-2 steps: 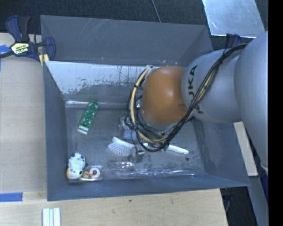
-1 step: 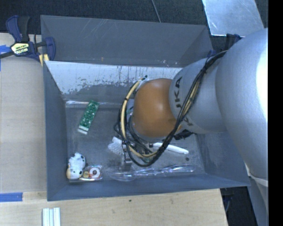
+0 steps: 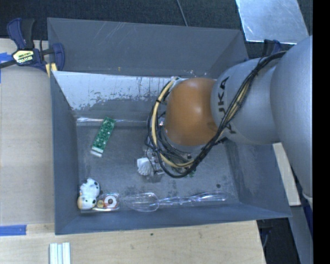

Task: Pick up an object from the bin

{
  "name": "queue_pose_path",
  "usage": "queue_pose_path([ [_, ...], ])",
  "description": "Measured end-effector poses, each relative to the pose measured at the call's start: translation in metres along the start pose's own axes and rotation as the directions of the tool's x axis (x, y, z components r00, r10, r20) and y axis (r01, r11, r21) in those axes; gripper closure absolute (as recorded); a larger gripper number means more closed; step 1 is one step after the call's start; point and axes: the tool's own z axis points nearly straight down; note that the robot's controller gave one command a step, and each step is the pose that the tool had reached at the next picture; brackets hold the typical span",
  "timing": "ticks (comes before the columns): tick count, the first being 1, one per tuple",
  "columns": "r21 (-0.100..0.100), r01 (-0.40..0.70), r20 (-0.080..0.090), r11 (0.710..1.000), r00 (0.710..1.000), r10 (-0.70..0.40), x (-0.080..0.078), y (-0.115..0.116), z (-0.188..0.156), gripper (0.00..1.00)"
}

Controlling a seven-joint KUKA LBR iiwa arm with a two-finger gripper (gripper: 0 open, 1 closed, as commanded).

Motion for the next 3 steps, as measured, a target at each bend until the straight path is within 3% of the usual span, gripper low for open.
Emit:
queue_pose_path([
  [3,-0.001,-0.005,0.003,1.0,1.0,0.005,0.0,0.0,-0.014,1.0],
])
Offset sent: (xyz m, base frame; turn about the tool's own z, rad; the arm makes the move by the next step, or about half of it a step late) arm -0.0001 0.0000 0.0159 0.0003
